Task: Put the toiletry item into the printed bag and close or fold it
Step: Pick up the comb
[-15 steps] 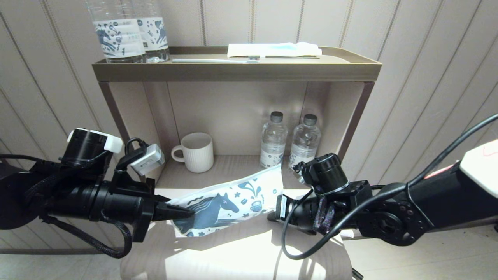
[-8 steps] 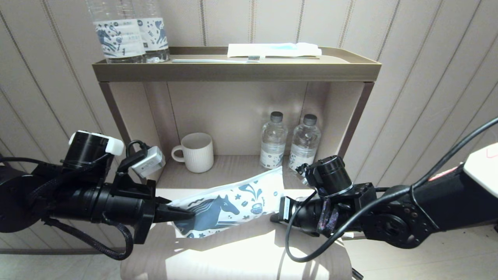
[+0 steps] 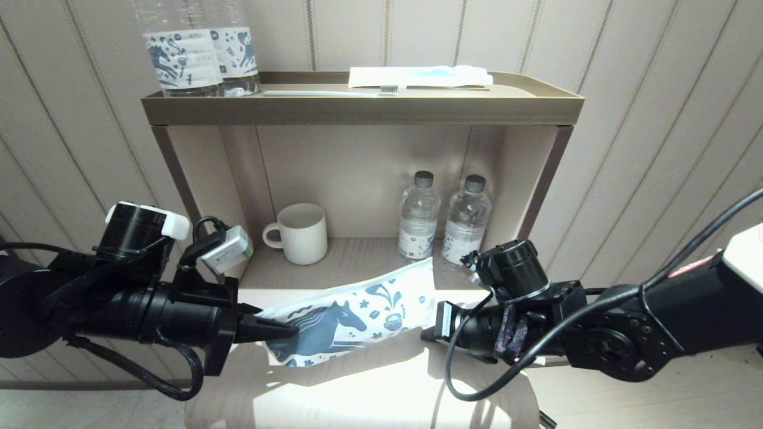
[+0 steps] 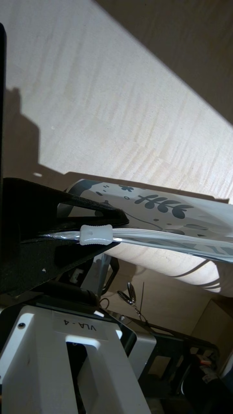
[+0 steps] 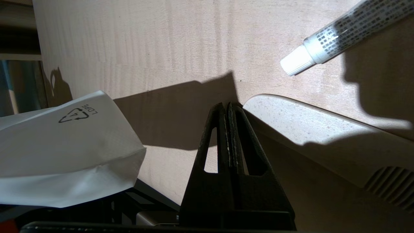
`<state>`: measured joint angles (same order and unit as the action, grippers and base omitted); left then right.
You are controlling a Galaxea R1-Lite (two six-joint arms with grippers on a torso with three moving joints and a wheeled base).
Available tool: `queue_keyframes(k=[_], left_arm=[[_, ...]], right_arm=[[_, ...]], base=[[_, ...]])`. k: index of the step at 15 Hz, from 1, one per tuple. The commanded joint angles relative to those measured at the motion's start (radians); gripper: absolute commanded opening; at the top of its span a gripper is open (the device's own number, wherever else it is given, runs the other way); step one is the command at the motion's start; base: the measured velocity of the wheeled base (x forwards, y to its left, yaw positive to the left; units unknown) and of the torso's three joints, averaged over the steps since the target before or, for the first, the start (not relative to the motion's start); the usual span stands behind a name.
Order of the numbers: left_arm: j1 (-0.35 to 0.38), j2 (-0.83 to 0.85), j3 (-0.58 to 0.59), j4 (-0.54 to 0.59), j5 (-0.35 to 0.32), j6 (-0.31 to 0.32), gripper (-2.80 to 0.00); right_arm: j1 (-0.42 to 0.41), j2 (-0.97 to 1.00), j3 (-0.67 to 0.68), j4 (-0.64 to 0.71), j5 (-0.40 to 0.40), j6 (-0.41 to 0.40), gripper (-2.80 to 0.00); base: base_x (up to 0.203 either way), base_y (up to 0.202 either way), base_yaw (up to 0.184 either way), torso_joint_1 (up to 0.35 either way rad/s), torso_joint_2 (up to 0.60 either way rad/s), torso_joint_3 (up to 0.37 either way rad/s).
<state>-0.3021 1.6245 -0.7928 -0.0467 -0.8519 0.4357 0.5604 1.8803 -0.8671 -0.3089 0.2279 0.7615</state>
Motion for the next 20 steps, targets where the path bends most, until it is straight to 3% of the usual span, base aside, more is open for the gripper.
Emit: queue_keyframes(k=[1,9,16,18,20], left_arm=[[0.0,0.0,0.001,-0.001,-0.004,0.005,-2.8],[0.0,0.003,0.007,-0.001,-0.004,0.012,-2.8],[0.0,-0.003,0.006,-0.001,-0.006,0.009,-2.8],[0.0,-0.005,0.004,-0.001,-0.006,0.009,-2.8],[0.0,-0.009,0.004,-0.001,-0.006,0.009,-2.8]], right_arm=[[-0.014,-0.012,0.011,-0.001,0.002,0.003,-2.8],[-0.012,-0.033,0.017,-0.001,0.005,0.007,-2.8],[0.064,-0.147,-0.033,0.023,0.001,0.01,-2.8],[0.069,-0.247,-0.036,0.121,-0.02,-0.001,-2.8],[0.052,-0.361,-0.036,0.294,-0.099,-0.09,-2.8]], base=[[0.0,0.0,0.0,0.0,0.0,0.0],[0.0,0.0,0.0,0.0,0.0,0.0],[0.0,0.0,0.0,0.0,0.0,0.0],[0.0,0.0,0.0,0.0,0.0,0.0],[0.0,0.0,0.0,0.0,0.0,0.0]])
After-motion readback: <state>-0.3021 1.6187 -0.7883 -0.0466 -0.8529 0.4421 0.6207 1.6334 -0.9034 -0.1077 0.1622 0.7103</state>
